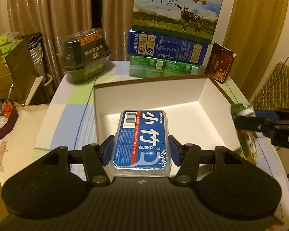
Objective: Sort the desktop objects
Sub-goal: 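Carry both items into the brown box and open both tools to release them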
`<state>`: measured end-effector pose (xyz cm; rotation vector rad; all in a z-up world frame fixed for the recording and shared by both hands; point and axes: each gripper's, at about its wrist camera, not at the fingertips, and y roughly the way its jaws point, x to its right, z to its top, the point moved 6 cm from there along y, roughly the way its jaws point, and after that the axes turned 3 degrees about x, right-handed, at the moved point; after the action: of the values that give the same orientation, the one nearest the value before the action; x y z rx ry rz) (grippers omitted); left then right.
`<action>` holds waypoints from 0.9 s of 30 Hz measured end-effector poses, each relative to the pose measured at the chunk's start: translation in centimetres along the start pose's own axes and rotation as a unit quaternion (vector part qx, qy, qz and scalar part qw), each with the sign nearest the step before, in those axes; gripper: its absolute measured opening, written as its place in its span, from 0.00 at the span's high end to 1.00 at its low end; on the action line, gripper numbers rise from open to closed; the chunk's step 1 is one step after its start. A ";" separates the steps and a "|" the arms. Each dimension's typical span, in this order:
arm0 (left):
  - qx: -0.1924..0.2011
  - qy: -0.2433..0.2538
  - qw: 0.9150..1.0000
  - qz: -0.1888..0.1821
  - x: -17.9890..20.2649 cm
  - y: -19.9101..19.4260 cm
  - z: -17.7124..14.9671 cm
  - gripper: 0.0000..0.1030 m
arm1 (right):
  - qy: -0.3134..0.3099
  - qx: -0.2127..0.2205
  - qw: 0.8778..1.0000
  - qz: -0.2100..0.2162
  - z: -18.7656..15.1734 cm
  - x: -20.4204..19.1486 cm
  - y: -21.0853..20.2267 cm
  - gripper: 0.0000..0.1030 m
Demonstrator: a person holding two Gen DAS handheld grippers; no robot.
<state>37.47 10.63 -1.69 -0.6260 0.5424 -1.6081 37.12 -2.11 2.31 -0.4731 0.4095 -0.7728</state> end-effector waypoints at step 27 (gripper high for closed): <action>-0.143 -0.028 0.989 0.025 2.5 15.4 -2.4 0.48 | -0.059 -0.183 0.981 -0.026 -5.7 6.7 14.5 0.70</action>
<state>46.91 6.24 -13.50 -0.8607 0.7494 -1.4729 46.71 0.48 -11.39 -0.8743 0.4306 -0.7177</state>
